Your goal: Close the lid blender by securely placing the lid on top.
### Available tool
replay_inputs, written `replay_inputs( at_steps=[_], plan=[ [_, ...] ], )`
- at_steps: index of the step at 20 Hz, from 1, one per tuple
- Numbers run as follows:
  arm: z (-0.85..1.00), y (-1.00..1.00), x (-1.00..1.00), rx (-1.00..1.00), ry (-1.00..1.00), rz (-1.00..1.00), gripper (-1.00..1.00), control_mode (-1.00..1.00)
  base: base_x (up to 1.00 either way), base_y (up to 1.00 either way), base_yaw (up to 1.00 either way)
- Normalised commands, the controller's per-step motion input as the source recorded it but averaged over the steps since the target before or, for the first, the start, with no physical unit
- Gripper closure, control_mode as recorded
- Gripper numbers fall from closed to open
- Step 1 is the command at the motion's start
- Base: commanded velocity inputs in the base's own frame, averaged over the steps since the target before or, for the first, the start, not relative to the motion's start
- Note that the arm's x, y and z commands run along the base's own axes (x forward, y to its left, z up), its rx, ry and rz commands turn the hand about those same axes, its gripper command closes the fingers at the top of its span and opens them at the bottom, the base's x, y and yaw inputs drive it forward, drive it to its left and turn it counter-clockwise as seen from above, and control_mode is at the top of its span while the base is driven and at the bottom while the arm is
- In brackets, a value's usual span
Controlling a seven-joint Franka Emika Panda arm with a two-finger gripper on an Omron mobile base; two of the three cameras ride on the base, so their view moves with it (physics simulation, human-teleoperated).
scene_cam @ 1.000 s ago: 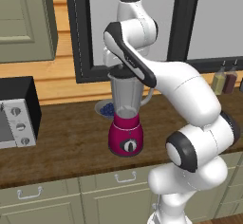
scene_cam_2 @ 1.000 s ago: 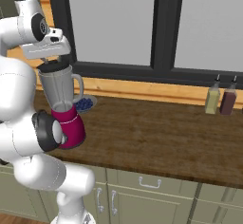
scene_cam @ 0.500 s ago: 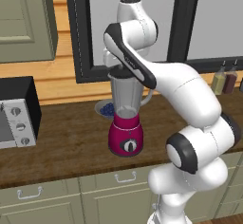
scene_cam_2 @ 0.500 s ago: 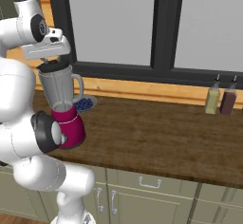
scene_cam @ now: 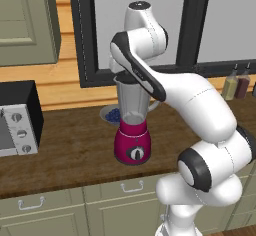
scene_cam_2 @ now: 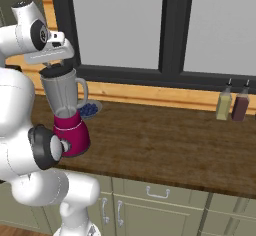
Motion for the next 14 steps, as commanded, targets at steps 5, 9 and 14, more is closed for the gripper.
replay_inputs(
  at_steps=[5, 9, 14],
  plan=[
    [-0.19, 0.0, 0.06, 0.02, -0.09, 0.04, 1.0, -1.0, 0.0, 0.0, 0.0],
    [-0.23, 0.0, 0.09, 0.03, -0.05, 0.03, 1.0, -1.0, 0.0, 0.0, 0.0],
    [-0.28, 0.0, 0.05, 0.05, 0.0, 0.0, 1.0, -1.0, 0.0, 0.0, 0.0]
  ],
)
